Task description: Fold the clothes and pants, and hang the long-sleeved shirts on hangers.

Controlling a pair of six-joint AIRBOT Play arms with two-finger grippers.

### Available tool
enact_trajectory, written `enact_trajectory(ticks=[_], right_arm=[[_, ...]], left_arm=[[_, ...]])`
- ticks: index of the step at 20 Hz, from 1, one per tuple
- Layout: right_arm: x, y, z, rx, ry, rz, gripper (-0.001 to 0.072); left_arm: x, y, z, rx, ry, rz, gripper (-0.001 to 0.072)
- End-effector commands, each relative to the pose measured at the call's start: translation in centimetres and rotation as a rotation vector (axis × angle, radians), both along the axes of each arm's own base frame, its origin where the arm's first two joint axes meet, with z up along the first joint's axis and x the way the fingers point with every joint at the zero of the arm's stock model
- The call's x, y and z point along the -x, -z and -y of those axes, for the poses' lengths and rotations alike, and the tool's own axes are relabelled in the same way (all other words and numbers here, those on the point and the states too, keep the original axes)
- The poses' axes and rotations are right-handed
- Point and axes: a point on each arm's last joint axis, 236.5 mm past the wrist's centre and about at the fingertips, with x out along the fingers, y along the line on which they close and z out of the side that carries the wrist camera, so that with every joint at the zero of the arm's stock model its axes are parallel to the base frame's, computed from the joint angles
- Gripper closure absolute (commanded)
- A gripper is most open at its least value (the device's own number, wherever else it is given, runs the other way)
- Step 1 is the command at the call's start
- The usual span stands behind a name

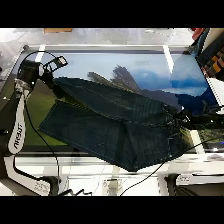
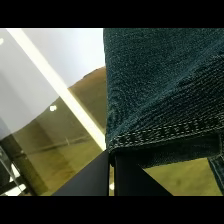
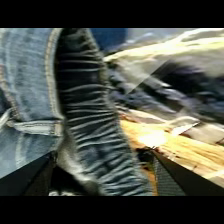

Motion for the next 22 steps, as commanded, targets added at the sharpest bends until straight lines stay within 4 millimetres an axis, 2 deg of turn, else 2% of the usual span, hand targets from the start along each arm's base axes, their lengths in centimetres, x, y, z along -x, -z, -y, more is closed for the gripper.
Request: enact_trajectory(ticks=[1, 2, 4, 7, 11, 13, 15, 19, 22], right_arm=[[2.5, 0.0, -2.9, -0.147, -0.234, -0.087, 0.0026], [2.8, -0.4, -3.7, -0.17, -0.293, -0.084, 0.0026], [3.1, -0.6, -4.7, -0.174, -0.358, -0.081, 0.0094], [3.0, -0.2, -5.8, -0.14, -0.469, -0.052, 0.0094], [-0.5, 1.1, -6.4, -0.025, -0.465, 0.04, 0.009], [-2.2, 0.8, -7.7, -0.028, -0.463, 0.104, 0.0104], [-3.1, 0.0, -9.5, -0.061, -0.5, 0.169, 0.0241], [-4.1, -0.7, -11.5, -0.075, -0.562, 0.245, 0.0673], [-5.8, -1.9, -10.5, -0.026, -0.569, 0.271, 0.0674]], left_arm=[[0.1, 0.1, 0.6, -0.004, 0.011, -0.005, 0.0686], [0.0, 0.1, 0.8, -0.004, 0.014, -0.005, 0.0686], [0.0, 0.1, 1.2, -0.003, 0.021, -0.005, 0.0686], [0.0, 0.1, 1.6, -0.004, 0.028, -0.005, 0.0686], [0.0, 0.1, 1.6, -0.001, 0.028, -0.006, 0.0686], [0.0, 0.1, 1.6, -0.001, 0.028, -0.006, 0.0686], [0.0, 0.1, 1.6, -0.001, 0.028, -0.006, 0.0686], [0.0, 0.1, 1.6, -0.001, 0.028, -0.005, 0.0686], [-0.1, 0.0, 1.6, -0.001, 0.029, 0.001, 0.0686]])
